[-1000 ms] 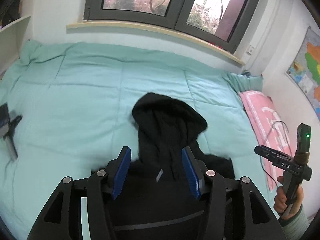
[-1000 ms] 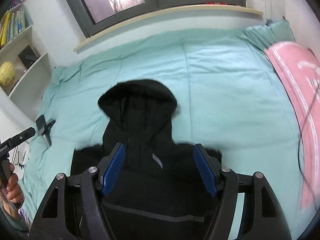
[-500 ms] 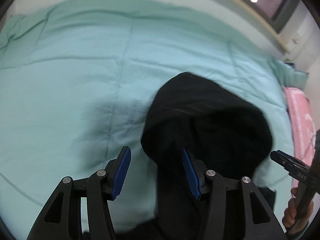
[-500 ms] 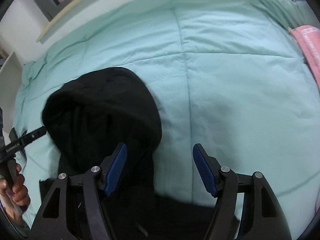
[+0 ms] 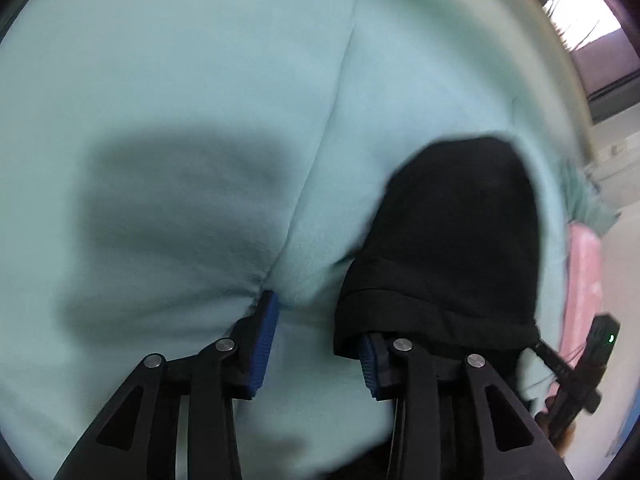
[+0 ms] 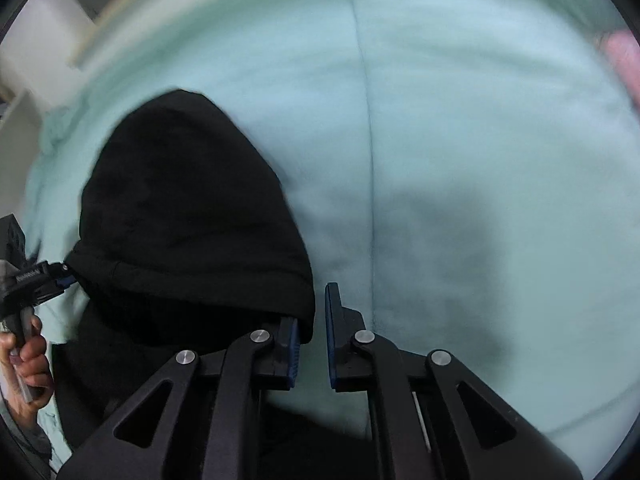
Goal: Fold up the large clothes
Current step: 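Close both tools on the black hood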
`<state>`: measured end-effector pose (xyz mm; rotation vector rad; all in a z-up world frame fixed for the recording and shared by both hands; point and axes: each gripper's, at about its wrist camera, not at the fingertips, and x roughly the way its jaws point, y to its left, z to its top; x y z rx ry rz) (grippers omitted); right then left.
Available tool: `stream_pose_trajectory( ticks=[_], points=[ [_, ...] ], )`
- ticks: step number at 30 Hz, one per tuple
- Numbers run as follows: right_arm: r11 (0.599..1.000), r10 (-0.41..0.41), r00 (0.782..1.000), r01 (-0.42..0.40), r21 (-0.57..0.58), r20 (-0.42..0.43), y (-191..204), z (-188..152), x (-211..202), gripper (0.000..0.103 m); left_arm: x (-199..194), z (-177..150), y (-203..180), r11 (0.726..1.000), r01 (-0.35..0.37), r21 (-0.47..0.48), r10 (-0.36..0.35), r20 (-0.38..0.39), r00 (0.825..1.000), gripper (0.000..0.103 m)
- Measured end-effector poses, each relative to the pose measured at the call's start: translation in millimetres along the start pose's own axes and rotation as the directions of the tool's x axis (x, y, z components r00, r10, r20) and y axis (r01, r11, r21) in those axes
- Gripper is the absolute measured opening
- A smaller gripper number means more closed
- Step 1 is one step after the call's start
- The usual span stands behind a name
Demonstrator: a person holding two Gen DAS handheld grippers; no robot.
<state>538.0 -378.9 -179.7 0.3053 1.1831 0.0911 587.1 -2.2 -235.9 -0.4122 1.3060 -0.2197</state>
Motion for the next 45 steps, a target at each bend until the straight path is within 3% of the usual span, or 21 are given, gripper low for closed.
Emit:
stream_pose_trajectory(
  ticks=[3, 8, 11, 16, 20, 23, 25, 26, 29, 35, 40, 45],
  points=[
    [0.999, 0.036, 0.999, -0.034, 0.04, -0.036, -7.9, 2.8, 20.7, 0.012, -5.6, 0.3, -9.8, 0.999, -0.027, 0.04, 0.026, 0.02, 0.999, 0.042],
    [0.999, 0.003, 1.0, -0.003, -0.033, -0.002, -3.1, -2.8, -19.7, 0.04, -53.2, -19.8, -24.9, 0.986, -0.06, 0.156, 0.047, 0.085, 0.995, 0.043],
    [0.998, 0.015, 0.999, -0.013, -0.061, 0.039, -1.8, -12.3, -57.6, 0.043, -91.1, -30.6, -30.6, 0.975, -0.09, 0.205, 0.063, 0.137, 0.989, 0.043],
    [0.995, 0.045, 0.989, -0.031, -0.096, 0.138, 17.1, 7.7, -101.0, 0.045, -135.1, -17.2, -73.0, 0.956, -0.034, 0.292, -0.036, 0.228, 0.973, 0.045],
    [0.987, 0.102, 0.978, -0.077, -0.14, 0.18, 57.2, 44.8, -92.8, 0.07, -114.3, 1.3, -107.0, 0.944, 0.027, 0.33, -0.101, 0.208, 0.973, 0.051],
    [0.984, 0.081, 0.988, -0.058, -0.169, 0.128, 72.9, 56.0, -51.1, 0.071, -55.4, 8.2, -109.9, 0.958, 0.008, 0.287, -0.047, 0.132, 0.99, 0.051],
    [0.982, 0.067, 0.995, -0.054, -0.181, 0.068, 72.1, 51.2, -18.6, 0.066, -25.5, 3.9, -100.4, 0.961, -0.029, 0.275, 0.0, 0.105, 0.994, 0.051],
    [0.98, 0.033, 0.999, -0.024, -0.196, 0.041, 70.5, 46.8, -0.3, 0.058, -9.2, -0.3, -92.4, 0.961, -0.055, 0.272, 0.031, 0.09, 0.995, 0.051],
    [0.978, -0.015, 1.0, 0.009, -0.209, -0.027, 59.8, 30.7, 46.7, 0.055, 13.9, -5.3, -70.3, 0.976, -0.011, 0.218, -0.004, 0.066, 0.998, 0.052],
    [0.971, -0.043, 0.998, 0.033, -0.237, -0.035, 65.9, 39.1, 37.2, 0.055, 5.1, -11.4, -89.8, 0.95, -0.092, 0.298, 0.063, 0.107, 0.992, 0.052],
    [0.951, 0.062, 0.993, -0.028, -0.307, 0.102, 104.4, 74.3, -20.8, 0.055, -2.7, -22.3, -74.4, 0.974, -0.018, 0.228, -0.011, 0.127, 0.992, 0.052],
    [0.929, 0.075, 0.992, -0.031, -0.37, 0.105, 156.3, 113.8, 9.0, 0.053, -0.9, -26.1, -75.8, 0.971, -0.031, 0.235, -0.003, 0.141, 0.99, 0.052]
  ],
)
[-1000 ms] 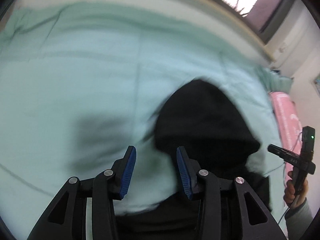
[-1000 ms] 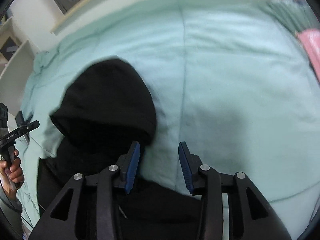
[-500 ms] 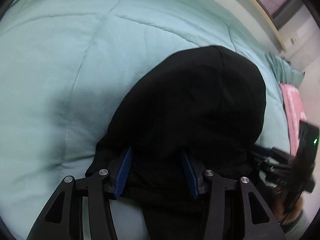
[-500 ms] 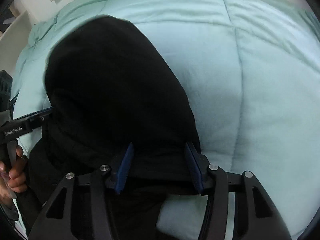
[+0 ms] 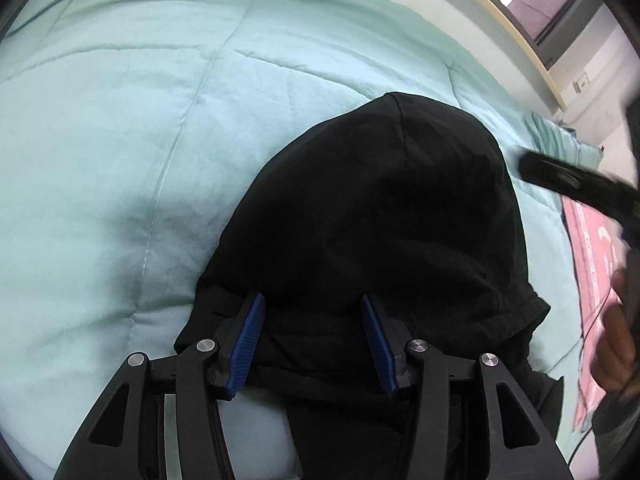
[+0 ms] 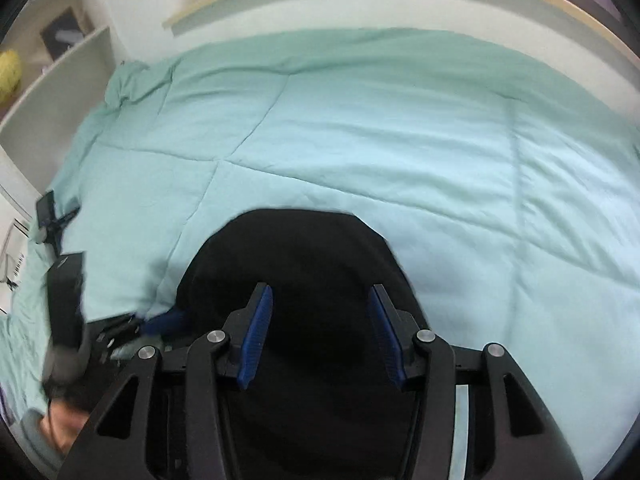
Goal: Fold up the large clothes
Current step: 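Close both tools on the black hood, then lift the hood with both tools and fold it over onto the hem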
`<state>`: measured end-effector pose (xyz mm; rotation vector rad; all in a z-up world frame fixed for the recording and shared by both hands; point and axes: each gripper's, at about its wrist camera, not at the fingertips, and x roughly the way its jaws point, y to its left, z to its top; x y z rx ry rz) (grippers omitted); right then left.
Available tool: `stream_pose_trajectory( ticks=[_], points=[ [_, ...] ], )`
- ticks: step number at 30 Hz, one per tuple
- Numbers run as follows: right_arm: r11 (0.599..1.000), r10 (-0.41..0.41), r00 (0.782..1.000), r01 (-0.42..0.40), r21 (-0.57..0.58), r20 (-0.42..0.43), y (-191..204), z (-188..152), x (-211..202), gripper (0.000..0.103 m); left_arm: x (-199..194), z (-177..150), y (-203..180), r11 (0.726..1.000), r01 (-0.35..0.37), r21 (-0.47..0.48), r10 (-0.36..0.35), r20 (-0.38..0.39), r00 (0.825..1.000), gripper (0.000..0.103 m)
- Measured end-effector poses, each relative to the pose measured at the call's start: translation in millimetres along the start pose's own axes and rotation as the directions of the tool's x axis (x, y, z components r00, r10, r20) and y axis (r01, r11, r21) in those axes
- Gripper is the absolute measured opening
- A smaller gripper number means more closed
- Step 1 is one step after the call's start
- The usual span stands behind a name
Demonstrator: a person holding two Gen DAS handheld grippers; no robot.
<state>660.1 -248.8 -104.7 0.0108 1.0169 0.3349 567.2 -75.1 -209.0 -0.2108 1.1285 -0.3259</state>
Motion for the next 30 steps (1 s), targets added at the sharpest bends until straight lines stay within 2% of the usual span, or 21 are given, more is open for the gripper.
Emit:
stream_pose_trajectory(
  ticks=[2, 4, 5, 6, 7, 10, 12, 16, 19, 21, 23, 24, 26, 28, 30],
  points=[
    [1.0, -0.002, 0.999, 0.002, -0.011, -0.048, 6.4, 2.5, 35.1, 0.052, 1.3, -3.3, -1.6, 1.0, -0.009, 0.012, 0.009, 0.009, 1.0, 0.052],
    [0.999, -0.044, 0.992, 0.043, -0.013, -0.122, 9.2, -17.7, 74.3, 0.052, 3.6, -5.9, -1.7, 1.0, -0.016, 0.019, 0.016, 0.018, 1.0, 0.052],
    [0.999, -0.052, 0.989, 0.052, -0.008, -0.139, 7.5, -26.0, 86.7, 0.052, 6.3, -5.2, -1.9, 1.0, -0.019, 0.02, 0.018, 0.017, 1.0, 0.052],
    [0.999, -0.054, 0.992, 0.055, -0.002, -0.115, 5.0, -33.8, 92.1, 0.052, 7.3, -5.4, -1.7, 1.0, -0.019, 0.021, 0.019, 0.016, 1.0, 0.052],
    [0.999, -0.051, 0.994, 0.052, 0.002, -0.098, 4.0, -35.7, 90.5, 0.051, 7.3, -5.7, -2.4, 0.999, -0.023, 0.026, 0.022, 0.015, 1.0, 0.052],
    [0.999, -0.05, 0.991, 0.049, -0.005, -0.125, 2.1, -33.2, 75.3, 0.051, 1.0, -8.6, -2.9, 0.999, -0.033, 0.035, 0.033, 0.004, 0.999, 0.052],
    [1.0, -0.028, 0.994, 0.027, -0.014, -0.108, 1.7, -32.8, 47.3, 0.051, -7.0, -1.2, -11.4, 0.999, -0.024, 0.039, 0.024, -0.01, 1.0, 0.052],
    [1.0, -0.009, 0.999, 0.008, -0.017, -0.049, -13.1, -60.2, -14.7, 0.051, -44.7, 4.8, -19.0, 0.996, 0.08, 0.034, -0.081, 0.029, 0.996, 0.052],
    [1.0, -0.022, 0.997, 0.022, 0.004, -0.068, -24.4, -84.1, -39.9, 0.051, -58.8, 4.8, -16.6, 0.992, 0.123, 0.018, -0.124, 0.048, 0.991, 0.052],
    [0.999, -0.031, 0.992, 0.034, 0.027, -0.12, -35.9, -101.4, -24.1, 0.051, -46.8, 4.4, -9.9, 0.993, 0.115, -0.009, -0.115, 0.023, 0.993, 0.052],
    [0.995, -0.058, 0.977, 0.073, 0.065, -0.203, -47.9, -118.1, 3.4, 0.051, -16.1, 1.8, 2.4, 0.994, 0.091, -0.068, -0.095, -0.052, 0.994, 0.052],
    [0.994, -0.04, 0.973, 0.061, 0.089, -0.226, -53.9, -127.2, 8.3, 0.05, 2.0, -1.7, 11.4, 0.989, 0.1, -0.105, -0.111, -0.101, 0.989, 0.052],
    [0.988, 0.006, 0.976, 0.027, 0.15, -0.216, -65.6, -134.4, 21.1, 0.05, 18.5, -6.2, 19.5, 0.982, 0.122, -0.147, -0.139, -0.113, 0.984, 0.052],
    [0.988, 0.0, 0.977, 0.033, 0.152, -0.214, -66.6, -132.6, 23.3, 0.05, 15.4, -2.1, 14.9, 0.986, 0.107, -0.129, -0.123, -0.119, 0.985, 0.052],
    [0.99, -0.01, 0.976, 0.04, 0.132, -0.216, -64.4, -130.8, 22.3, 0.05, 7.5, -4.7, 6.9, 0.994, 0.082, -0.071, -0.09, -0.111, 0.99, 0.052]
  ],
)
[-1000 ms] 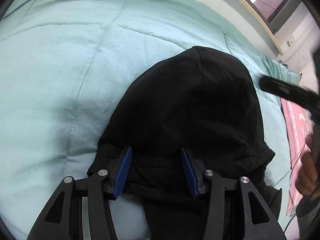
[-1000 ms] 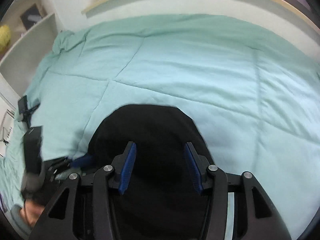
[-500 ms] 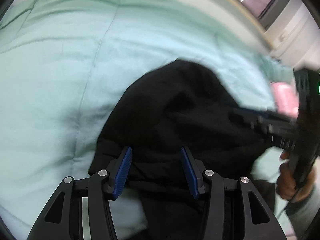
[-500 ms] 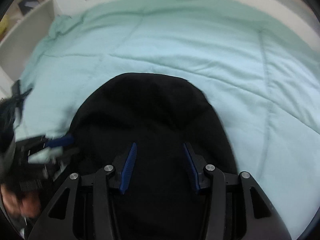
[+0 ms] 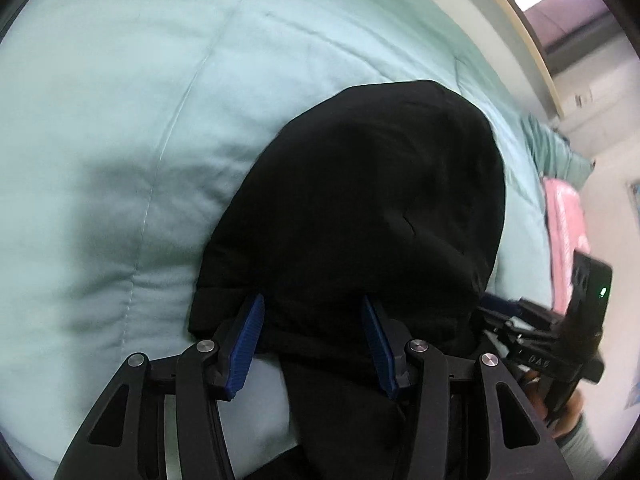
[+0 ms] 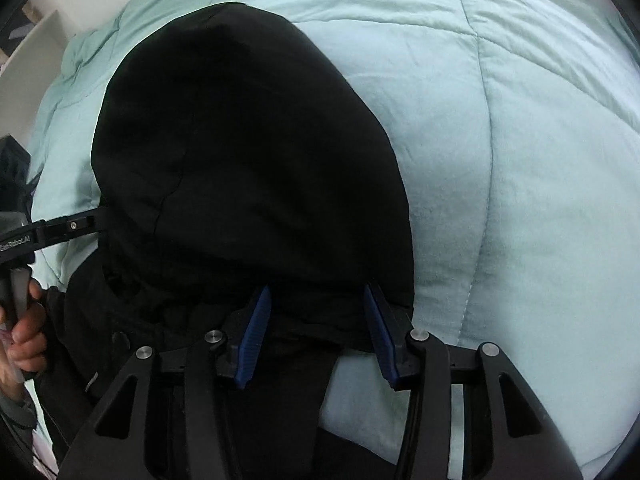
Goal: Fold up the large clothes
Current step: 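Lift the hood with both tools and fold it over onto the hem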
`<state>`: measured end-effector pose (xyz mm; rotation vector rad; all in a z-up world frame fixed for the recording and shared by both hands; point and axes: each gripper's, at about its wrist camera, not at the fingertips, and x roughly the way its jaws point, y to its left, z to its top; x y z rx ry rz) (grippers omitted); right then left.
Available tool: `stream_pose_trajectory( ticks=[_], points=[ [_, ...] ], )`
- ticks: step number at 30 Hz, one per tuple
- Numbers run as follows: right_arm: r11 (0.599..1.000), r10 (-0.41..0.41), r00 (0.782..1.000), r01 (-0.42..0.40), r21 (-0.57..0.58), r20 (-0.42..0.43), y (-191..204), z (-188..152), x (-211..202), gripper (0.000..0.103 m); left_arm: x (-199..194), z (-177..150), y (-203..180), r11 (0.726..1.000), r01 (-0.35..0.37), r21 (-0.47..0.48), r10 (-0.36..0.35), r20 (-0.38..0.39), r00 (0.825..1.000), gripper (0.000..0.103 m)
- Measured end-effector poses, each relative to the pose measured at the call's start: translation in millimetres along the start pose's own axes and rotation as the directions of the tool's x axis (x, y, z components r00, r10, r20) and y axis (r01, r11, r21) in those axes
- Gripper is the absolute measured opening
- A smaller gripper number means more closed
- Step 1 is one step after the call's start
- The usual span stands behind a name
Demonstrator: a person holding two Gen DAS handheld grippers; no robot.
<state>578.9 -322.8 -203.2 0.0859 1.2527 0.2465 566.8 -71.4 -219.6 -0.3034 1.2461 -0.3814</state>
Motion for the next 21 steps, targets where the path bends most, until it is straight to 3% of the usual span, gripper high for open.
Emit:
stream_pose_trajectory(
  ticks=[4, 7, 9, 10, 11, 13, 16, 19, 21],
  points=[
    [0.999, 0.031, 0.999, -0.031, -0.013, 0.017, -2.5, 2.0, -20.7, 0.051, -29.4, -1.3, -20.0, 0.996, 0.0, 0.085, -0.002, 0.027, 1.0, 0.052],
    [0.998, 0.063, 0.995, -0.061, -0.019, 0.084, -10.6, 11.3, -52.1, 0.056, -64.3, 9.4, -37.3, 0.985, 0.026, 0.169, -0.042, 0.09, 0.995, 0.052],
    [0.997, 0.077, 0.99, -0.075, -0.015, 0.121, -19.1, 23.5, -66.3, 0.071, -79.1, 25.0, -41.3, 0.978, 0.036, 0.205, -0.061, 0.116, 0.991, 0.057],
    [0.996, 0.085, 0.987, -0.084, -0.012, 0.139, -23.8, 32.6, -70.8, 0.072, -80.7, 32.3, -37.0, 0.977, 0.045, 0.206, -0.069, 0.11, 0.992, 0.063],
    [0.996, 0.086, 0.985, -0.086, -0.008, 0.15, -27.7, 40.7, -72.5, 0.072, -76.9, 43.3, -34.0, 0.978, 0.058, 0.199, -0.078, 0.094, 0.993, 0.072],
    [0.996, 0.092, 0.985, -0.091, -0.009, 0.147, -36.7, 64.1, -65.4, 0.072, -62.6, 61.3, -22.8, 0.98, 0.086, 0.181, -0.099, 0.063, 0.993, 0.073],
    [0.99, 0.144, 0.985, -0.144, -0.003, 0.094, -48.0, 87.3, -42.3, 0.072, -27.5, 77.7, 5.1, 0.978, 0.162, 0.133, -0.156, -0.052, 0.986, 0.073],
    [0.978, 0.208, 0.978, -0.207, -0.009, 0.031, -38.5, 108.5, -8.2, 0.072, 3.5, 85.1, 17.1, 0.96, 0.264, 0.094, -0.25, -0.135, 0.959, 0.073],
    [0.977, 0.213, 0.977, -0.212, -0.023, 0.006, -37.0, 111.2, 10.7, 0.072, 20.2, 90.3, 23.3, 0.938, 0.342, 0.058, -0.327, -0.179, 0.928, 0.073]
  ],
)
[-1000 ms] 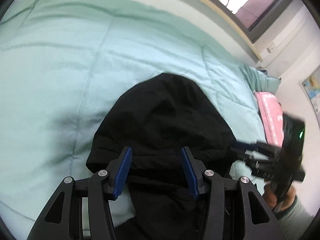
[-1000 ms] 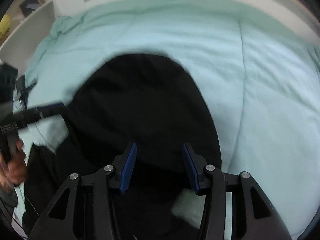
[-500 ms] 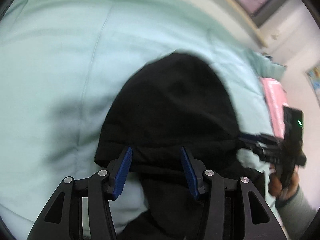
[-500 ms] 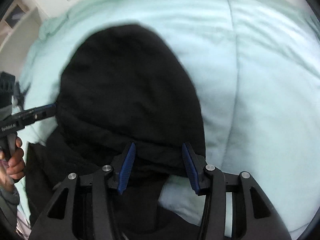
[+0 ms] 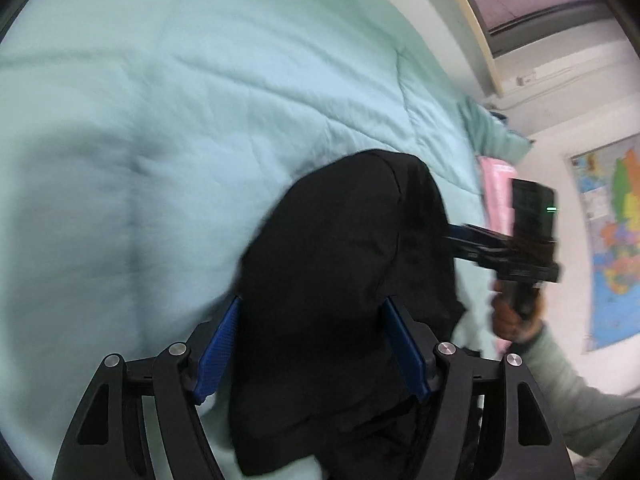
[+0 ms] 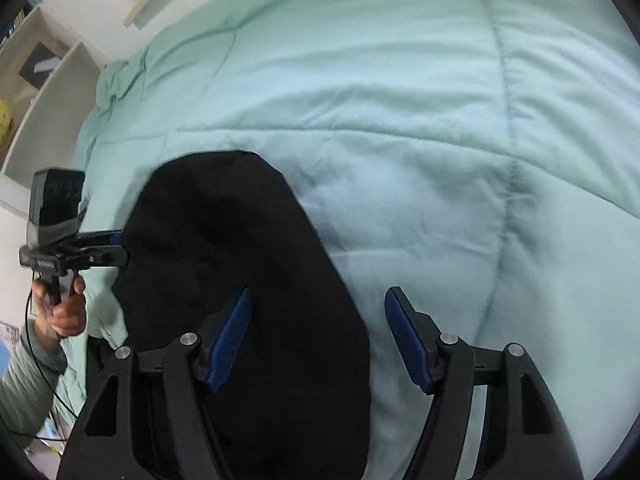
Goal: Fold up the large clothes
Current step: 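Lift the hood with both tools and fold it over onto the hem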
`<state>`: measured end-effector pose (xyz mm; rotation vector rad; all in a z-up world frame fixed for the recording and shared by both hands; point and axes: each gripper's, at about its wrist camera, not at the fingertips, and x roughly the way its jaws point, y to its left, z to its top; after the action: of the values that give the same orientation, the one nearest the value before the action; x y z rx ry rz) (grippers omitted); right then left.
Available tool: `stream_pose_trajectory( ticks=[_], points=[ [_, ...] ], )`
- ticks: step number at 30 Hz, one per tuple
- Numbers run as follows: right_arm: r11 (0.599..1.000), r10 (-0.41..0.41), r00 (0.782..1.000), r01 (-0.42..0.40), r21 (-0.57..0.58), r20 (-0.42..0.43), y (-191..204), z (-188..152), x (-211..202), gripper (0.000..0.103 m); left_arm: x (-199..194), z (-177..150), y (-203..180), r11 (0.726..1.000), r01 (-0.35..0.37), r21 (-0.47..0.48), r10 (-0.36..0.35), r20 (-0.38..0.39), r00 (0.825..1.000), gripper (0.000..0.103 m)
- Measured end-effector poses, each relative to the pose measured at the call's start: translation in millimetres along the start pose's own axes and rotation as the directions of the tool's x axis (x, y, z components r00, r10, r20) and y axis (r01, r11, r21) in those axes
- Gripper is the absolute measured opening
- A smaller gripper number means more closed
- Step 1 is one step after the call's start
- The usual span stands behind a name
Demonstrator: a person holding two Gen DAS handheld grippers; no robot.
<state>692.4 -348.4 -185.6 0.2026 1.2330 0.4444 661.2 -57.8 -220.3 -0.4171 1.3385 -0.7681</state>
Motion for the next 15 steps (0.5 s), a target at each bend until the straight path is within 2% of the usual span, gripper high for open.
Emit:
stream_pose_trajectory(
  ticks=[2, 4, 6, 7, 8, 9, 12, 15],
  points=[
    [0.999, 0.036, 0.999, -0.036, 0.005, -0.02, -5.5, 3.1, 12.4, 0.072, 10.4, 1.7, 4.1, 0.999, 0.039, -0.004, -0.039, -0.017, 0.999, 0.073],
    [0.995, 0.095, 0.995, -0.093, 0.03, -0.04, -6.6, 6.5, 23.1, 0.071, 13.8, 1.0, 3.1, 0.999, 0.034, 0.003, -0.034, -0.012, 0.999, 0.071],
    [0.993, 0.119, 0.991, -0.12, -0.004, -0.057, 1.0, 6.5, 22.7, 0.036, 12.9, -2.2, -10.2, 0.998, 0.004, 0.057, -0.005, 0.013, 1.0, 0.042],
    [0.992, 0.112, 0.992, -0.115, -0.051, -0.051, 12.1, 4.3, 16.0, 0.032, 7.9, -4.9, -18.8, 0.997, -0.001, 0.08, -0.002, 0.032, 0.999, 0.037],
    [0.99, 0.088, 0.996, -0.091, -0.107, -0.03, 25.6, -0.1, 3.9, 0.022, 1.4, -7.9, -29.0, 0.995, 0.001, 0.101, -0.007, 0.053, 0.999, 0.03],
    [0.986, 0.08, 0.997, -0.081, -0.147, -0.012, 34.8, -6.7, -8.8, 0.017, -6.8, -12.3, -42.3, 0.992, 0.007, 0.124, -0.017, 0.08, 0.997, 0.027],
    [0.975, 0.057, 0.996, -0.041, -0.22, 0.065, 67.1, -30.5, -57.4, 0.016, -45.3, -41.5, -82.3, 0.981, 0.027, 0.191, -0.055, 0.144, 0.988, 0.025],
    [0.961, 0.031, 0.988, 0.012, -0.277, 0.151, 104.6, -70.2, -115.8, 0.016, -81.2, -84.1, -131.5, 0.962, 0.0, 0.273, -0.049, 0.173, 0.984, 0.025]
  ],
)
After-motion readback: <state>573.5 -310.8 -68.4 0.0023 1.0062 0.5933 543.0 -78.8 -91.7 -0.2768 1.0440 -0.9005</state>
